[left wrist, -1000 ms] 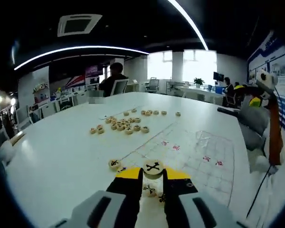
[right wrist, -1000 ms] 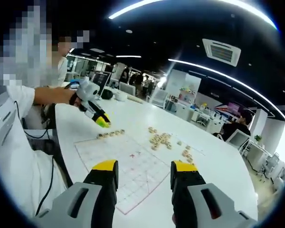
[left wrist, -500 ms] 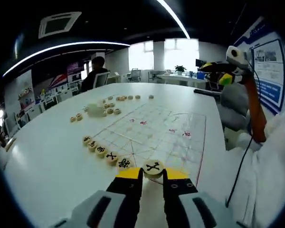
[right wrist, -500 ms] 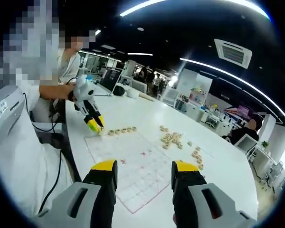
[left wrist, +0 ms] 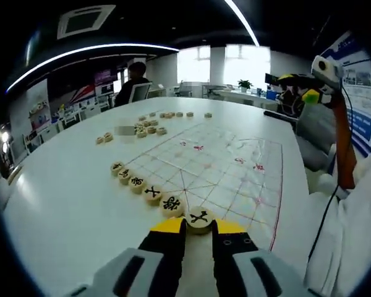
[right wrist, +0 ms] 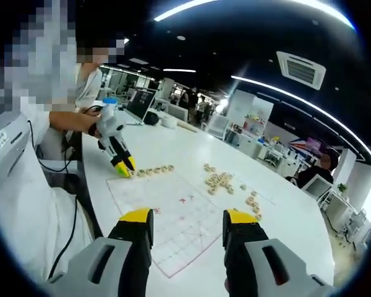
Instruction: Pick up the chess pieces one by one and place each piece onto its starting position on the chessboard, setting the pieces on their correct points until all the chess pieces are arranged in the starting layout
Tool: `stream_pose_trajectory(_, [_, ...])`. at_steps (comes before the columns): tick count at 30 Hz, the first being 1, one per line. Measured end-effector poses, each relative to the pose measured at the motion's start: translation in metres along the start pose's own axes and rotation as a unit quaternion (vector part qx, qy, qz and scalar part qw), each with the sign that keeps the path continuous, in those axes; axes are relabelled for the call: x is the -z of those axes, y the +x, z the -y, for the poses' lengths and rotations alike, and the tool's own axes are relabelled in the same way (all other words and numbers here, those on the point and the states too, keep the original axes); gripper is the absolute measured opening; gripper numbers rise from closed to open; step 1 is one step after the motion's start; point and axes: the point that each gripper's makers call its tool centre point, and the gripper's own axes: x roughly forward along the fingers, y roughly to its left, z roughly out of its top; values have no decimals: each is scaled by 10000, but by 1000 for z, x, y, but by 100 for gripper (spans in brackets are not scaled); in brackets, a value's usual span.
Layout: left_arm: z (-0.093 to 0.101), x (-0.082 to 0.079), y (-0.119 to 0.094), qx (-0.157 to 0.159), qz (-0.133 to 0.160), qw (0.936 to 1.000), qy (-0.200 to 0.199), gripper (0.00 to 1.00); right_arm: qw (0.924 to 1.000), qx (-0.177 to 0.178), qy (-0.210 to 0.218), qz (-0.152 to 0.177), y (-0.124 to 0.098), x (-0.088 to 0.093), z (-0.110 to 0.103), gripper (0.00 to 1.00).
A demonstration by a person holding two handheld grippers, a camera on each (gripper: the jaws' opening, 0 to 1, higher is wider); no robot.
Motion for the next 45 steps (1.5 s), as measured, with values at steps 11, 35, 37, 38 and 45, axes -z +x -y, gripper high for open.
stream_pose_trajectory(11, [-6, 1, 1, -75, 21, 10000, -7, 21, 10000, 8, -33, 10, 0, -2, -2, 45])
stream_pose_trajectory(35, [-67, -87, -7, -546, 1003, 9933, -146, 36, 10000, 68, 2, 10, -4, -2, 6, 45])
stream_pose_trajectory(37, [-78, -96, 3, -636, 1014, 9927, -132, 36, 10000, 63, 2, 16, -4, -2, 6, 45])
stream_pose_trajectory(38, [-85, -100, 8, -697, 993, 9926, -97, 36, 10000, 61, 2, 21, -4, -2, 6, 45])
stream_pose_trajectory(45, [-136, -124, 57, -988, 907, 9903, -361, 35, 10000, 71, 11, -2, -4, 0, 6, 45])
